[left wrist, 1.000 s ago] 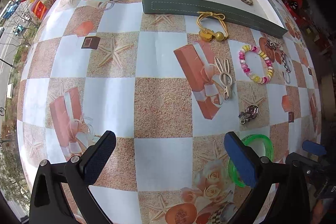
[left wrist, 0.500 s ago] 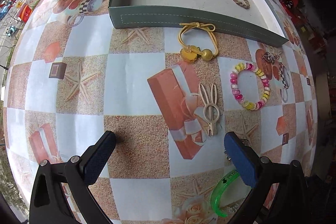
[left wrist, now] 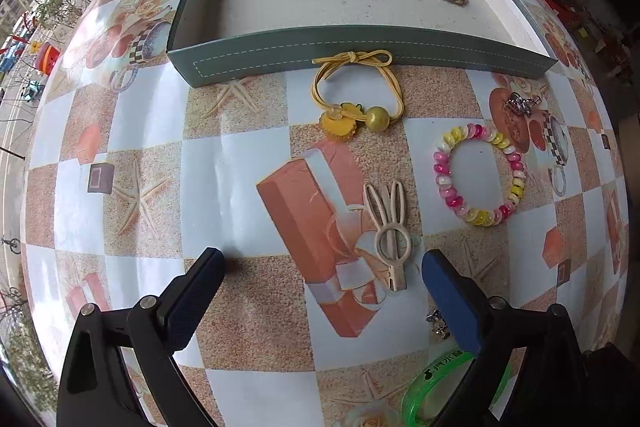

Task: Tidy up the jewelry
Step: 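Grasp the beige bunny-ear clip with the left gripper while the right gripper grasps the green bangle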

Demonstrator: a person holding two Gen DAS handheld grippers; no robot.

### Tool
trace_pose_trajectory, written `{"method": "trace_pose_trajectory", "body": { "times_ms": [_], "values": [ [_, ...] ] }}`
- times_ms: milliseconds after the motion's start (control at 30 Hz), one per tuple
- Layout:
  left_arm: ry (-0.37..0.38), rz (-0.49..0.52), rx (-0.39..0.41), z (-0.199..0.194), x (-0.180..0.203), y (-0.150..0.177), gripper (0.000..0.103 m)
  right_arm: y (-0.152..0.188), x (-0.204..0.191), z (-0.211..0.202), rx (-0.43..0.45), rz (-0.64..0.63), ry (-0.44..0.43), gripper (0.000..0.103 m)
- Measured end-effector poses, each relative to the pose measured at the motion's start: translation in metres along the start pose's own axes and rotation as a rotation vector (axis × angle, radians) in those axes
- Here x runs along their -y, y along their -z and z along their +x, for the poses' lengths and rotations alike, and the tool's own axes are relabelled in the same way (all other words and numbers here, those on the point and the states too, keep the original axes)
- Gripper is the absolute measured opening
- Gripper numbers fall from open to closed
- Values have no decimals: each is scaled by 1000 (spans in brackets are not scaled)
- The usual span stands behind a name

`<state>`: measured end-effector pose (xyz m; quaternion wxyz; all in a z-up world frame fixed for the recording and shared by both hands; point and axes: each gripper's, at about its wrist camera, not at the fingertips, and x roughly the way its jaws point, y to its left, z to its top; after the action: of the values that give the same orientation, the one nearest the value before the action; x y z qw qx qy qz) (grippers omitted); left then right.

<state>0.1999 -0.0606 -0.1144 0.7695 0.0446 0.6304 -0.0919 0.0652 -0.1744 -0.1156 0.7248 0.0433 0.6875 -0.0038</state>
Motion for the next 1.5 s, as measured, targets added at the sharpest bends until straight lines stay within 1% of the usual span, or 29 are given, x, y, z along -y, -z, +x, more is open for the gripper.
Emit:
{"method": "trace_pose_trajectory", "body": {
  "times_ms": [100,133,200,267,300,367,467,500,533,567,600,633,667,700,733,767,833,933,1067,1267,1500],
  "values": [
    [-12,16,8,0,8,-1,103,1,-10,1,3,-15,19,85],
    [-26,31,13,0,12,-1,100,1,-12,2,5,-18,24,84],
    [-22,44,19,-1,16,0,98,1,-17,2,7,-24,39,82],
    [-18,60,30,-3,20,1,88,2,-22,1,19,-38,65,72],
    [-14,71,33,-3,25,0,86,3,-24,0,27,-43,64,68],
    [-10,94,41,-6,29,1,76,11,-27,-3,35,-57,63,55],
    [-5,117,45,-10,28,3,65,13,-40,-3,38,-83,60,45],
    [-5,119,45,-13,33,6,62,13,-43,-3,38,-88,59,44],
    [-3,118,45,-13,33,6,57,14,-45,-3,39,-89,59,42],
    [-3,113,46,-14,31,7,49,14,-49,-3,40,-89,58,40],
    [0,109,47,-14,30,6,46,13,-49,-4,40,-88,57,39],
    [2,106,47,-15,28,6,39,14,-47,-7,40,-88,56,36],
    [4,105,47,-15,28,5,29,14,-47,-7,40,-89,56,31],
    [11,105,47,-16,26,6,22,13,-45,-8,39,-91,55,28],
    [26,100,46,-17,23,6,21,12,-41,-10,39,-93,53,20],
    [42,90,44,-11,12,5,21,12,-41,-11,38,-92,49,9],
    [64,69,44,-12,6,9,21,12,-37,-12,39,-85,46,7],
    [84,36,42,-16,-5,18,21,13,-31,-14,38,-71,28,7],
    [104,13,52,-21,-10,30,21,14,-18,-19,41,-55,-4,7],
    [126,-1,74,-33,-15,40,21,6,10,-24,49,-23,-35,7],
    [146,-6,111,-56,-23,45,21,-3,31,-34,60,20,-79,7]
  ]
}}
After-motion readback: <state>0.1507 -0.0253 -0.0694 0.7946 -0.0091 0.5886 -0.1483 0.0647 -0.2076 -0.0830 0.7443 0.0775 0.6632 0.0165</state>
